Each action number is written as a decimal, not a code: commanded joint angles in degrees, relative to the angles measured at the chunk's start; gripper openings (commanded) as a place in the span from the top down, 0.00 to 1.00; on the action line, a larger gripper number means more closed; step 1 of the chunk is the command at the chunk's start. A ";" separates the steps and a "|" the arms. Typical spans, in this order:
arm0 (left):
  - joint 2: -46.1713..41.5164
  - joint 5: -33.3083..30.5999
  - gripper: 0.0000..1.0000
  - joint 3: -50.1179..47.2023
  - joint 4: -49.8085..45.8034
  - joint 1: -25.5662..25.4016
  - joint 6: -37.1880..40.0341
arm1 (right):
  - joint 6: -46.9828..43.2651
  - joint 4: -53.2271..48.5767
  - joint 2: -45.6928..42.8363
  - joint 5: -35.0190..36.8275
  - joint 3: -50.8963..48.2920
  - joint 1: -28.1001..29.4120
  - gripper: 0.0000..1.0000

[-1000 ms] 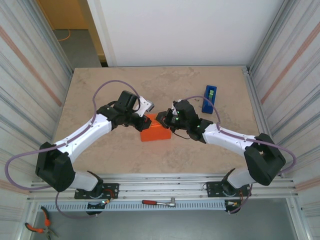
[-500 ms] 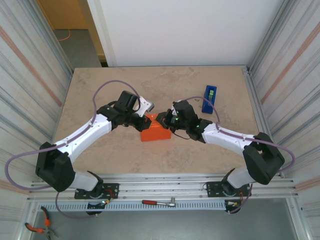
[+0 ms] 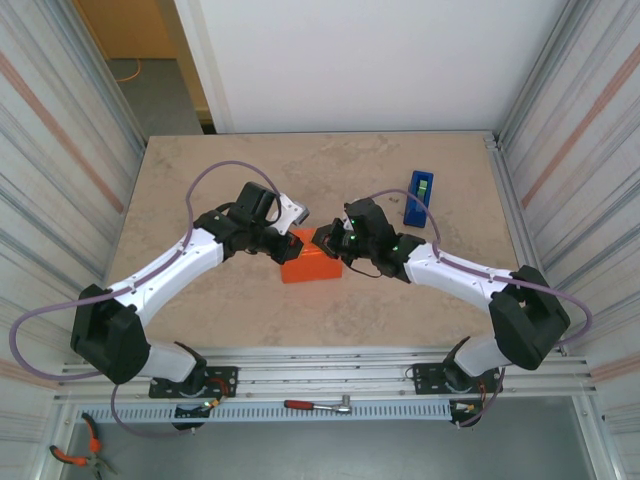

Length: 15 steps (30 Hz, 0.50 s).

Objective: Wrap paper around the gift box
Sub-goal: Stick the wrapping paper to the gift box.

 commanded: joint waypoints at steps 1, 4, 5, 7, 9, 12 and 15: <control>4.41 -3.57 1.00 -4.30 -7.79 -1.04 0.23 | -2.95 -7.13 -0.52 0.58 0.68 -0.15 1.00; 4.48 -3.59 1.00 -4.27 -7.79 -0.99 0.23 | -3.37 -8.17 -0.18 0.70 0.94 -0.08 1.00; 4.48 -3.51 1.00 -4.34 -7.74 -0.97 0.23 | -3.57 -8.65 -0.09 0.78 1.05 -0.15 1.00; 4.57 -3.50 1.00 -4.24 -7.70 -1.00 0.23 | -3.99 -9.95 0.37 1.01 1.49 -0.05 1.00; 4.56 -3.41 1.00 -4.23 -7.70 -1.03 0.23 | -5.16 -12.00 0.88 1.54 2.53 0.22 1.00; 4.57 -3.33 1.00 -4.18 -7.61 -0.97 0.23 | -8.33 -15.98 1.54 3.08 4.36 0.68 1.00; 4.66 -3.15 1.00 -4.19 -7.52 -1.06 0.23 | -9.94 -18.84 2.17 4.23 5.55 0.84 1.00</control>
